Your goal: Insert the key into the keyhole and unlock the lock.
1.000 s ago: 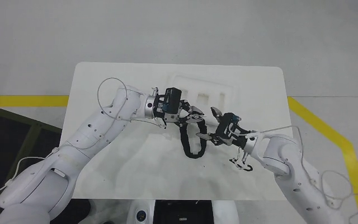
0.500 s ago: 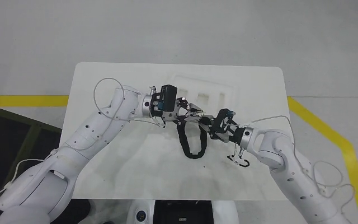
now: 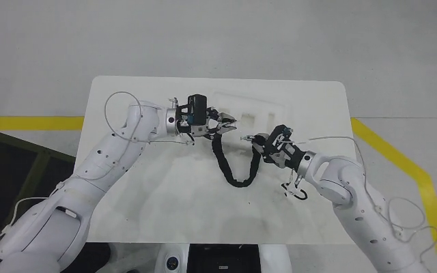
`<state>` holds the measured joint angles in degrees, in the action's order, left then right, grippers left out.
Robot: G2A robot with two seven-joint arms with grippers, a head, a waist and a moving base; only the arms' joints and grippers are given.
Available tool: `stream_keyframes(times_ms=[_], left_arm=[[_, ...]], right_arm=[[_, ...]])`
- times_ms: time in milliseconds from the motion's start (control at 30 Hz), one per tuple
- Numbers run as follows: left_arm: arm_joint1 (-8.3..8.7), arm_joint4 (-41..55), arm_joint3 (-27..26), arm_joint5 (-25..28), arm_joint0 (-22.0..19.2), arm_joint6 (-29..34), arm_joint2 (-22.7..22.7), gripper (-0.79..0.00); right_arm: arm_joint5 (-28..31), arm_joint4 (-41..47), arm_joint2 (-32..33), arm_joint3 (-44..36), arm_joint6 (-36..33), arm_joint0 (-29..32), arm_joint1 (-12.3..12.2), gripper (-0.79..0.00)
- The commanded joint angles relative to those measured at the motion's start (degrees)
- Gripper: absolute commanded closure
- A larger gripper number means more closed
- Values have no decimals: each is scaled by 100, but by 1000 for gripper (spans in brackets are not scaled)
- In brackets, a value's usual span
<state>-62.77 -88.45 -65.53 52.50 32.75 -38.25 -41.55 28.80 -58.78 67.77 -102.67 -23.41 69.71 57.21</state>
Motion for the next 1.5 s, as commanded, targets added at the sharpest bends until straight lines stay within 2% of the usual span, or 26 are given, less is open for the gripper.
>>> stream_keyframes(times_ms=[0,100,133,167,200,467,700,967,1133,1467], left_arm=[[0,132,88,-134,26,217,-92,0],[-10,365,166,-224,77,594,-186,0],[-18,432,179,-226,81,731,-199,-209],[-28,484,192,-217,79,874,-202,-354],[-41,559,187,-213,79,969,-208,-785],[-97,784,238,-225,48,1288,-289,-785],[1,555,116,-174,-3,1038,-625,-785],[286,103,-15,66,139,415,-1325,-785],[543,-483,-170,181,293,85,-1883,-785],[964,-1257,-450,262,538,-685,-2859,-785]], right_arm=[[-80,34,19,-20,-108,16,2,-65],[-214,111,46,-31,-176,38,10,-342],[-267,117,57,-39,-176,44,13,-471],[-311,117,69,-51,-166,53,16,-653],[-331,122,79,-65,-160,65,17,-785],[-551,212,405,-247,-23,319,-4,-785],[-737,287,931,-370,541,617,-33,-785],[-780,278,1501,-259,1926,889,-29,-785],[-715,156,1840,-65,2535,933,-32,-785],[-651,-80,2466,151,2613,900,-73,-785]])
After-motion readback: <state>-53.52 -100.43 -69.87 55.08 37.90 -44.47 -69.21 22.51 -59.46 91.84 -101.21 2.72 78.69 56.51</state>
